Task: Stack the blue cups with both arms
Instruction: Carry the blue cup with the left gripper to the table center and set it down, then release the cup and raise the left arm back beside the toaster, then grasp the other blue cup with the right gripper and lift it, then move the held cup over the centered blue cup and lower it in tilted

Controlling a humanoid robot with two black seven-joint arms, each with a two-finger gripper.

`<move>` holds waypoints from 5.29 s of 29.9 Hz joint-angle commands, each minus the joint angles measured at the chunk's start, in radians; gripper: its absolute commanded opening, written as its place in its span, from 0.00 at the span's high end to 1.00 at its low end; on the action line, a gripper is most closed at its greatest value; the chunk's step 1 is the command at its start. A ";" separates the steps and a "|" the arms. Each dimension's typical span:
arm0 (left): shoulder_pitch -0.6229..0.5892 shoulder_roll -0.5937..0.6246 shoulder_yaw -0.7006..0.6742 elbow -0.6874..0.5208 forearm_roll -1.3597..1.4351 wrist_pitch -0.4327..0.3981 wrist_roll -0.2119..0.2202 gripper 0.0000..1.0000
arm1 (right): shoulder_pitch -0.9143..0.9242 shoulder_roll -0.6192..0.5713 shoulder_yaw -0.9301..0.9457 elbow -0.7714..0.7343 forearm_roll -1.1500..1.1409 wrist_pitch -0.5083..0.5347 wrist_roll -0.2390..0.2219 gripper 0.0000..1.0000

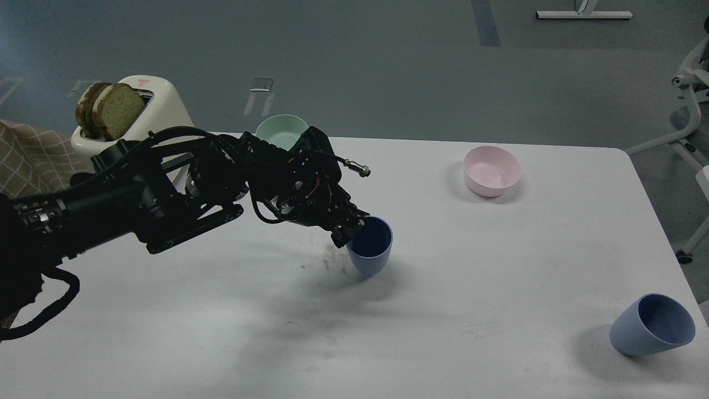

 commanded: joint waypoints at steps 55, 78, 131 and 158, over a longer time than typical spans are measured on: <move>0.401 0.065 -0.887 0.105 -1.688 0.145 0.134 0.02 | -0.734 -0.534 -0.021 0.839 -1.068 0.000 0.006 0.00; 0.401 0.058 -0.885 0.093 -1.593 0.145 0.130 0.02 | -0.957 -0.516 -0.064 0.865 -1.221 0.000 0.003 0.17; 0.405 0.052 -0.885 0.075 -1.593 0.145 0.131 0.02 | -0.526 -0.545 -0.029 0.868 -1.032 0.000 -0.005 1.00; 0.401 0.036 -0.887 0.067 -1.591 0.148 0.130 0.02 | 0.818 -0.178 -1.389 0.824 -1.025 0.000 -0.006 1.00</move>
